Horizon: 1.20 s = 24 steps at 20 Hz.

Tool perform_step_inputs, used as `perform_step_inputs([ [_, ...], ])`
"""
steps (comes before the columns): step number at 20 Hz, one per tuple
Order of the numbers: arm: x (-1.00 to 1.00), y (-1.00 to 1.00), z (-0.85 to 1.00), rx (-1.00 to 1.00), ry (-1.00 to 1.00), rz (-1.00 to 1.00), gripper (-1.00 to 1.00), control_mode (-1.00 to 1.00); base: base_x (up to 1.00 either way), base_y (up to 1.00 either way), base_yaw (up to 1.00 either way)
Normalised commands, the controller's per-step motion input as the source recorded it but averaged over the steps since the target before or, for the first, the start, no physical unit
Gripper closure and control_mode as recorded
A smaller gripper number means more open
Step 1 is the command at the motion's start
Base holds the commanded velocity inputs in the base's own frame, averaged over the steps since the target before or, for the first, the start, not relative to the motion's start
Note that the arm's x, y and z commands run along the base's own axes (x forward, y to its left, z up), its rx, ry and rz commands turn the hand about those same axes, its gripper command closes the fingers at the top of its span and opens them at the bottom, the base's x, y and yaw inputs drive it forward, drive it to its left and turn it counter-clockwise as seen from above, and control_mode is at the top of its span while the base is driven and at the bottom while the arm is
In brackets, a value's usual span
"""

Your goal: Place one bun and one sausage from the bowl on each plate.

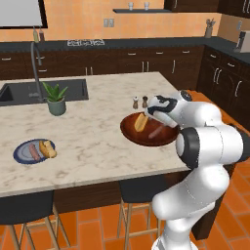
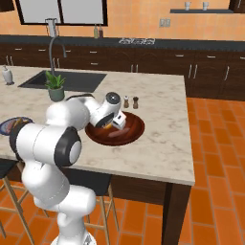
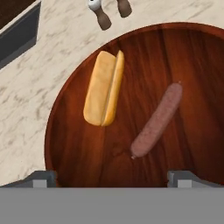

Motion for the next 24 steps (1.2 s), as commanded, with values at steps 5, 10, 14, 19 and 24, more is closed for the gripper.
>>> perform_step_inputs([
  [5, 0.51, 0.00, -0.28, 0.00, 0.00, 0.03, -1.00, -1.00, 0.00, 0.00, 0.00],
  [10, 0.60, 0.00, -0.35, 0.06, 0.00, 0.07, -1.00, -1.00, 0.00, 0.00, 0.00],
  [14, 0.47, 0.00, -0.38, 0.07, 0.01, 0.06, -1.00, -1.00, 0.00, 0.00, 0.00],
  [19, 0.35, 0.00, -0.27, 0.04, 0.01, 0.02, -1.00, -1.00, 0.00, 0.00, 0.00],
  [24, 0.31, 0.12, -0.21, 0.01, 0.05, 0.01, -1.00, -1.00, 0.00, 0.00, 0.00],
])
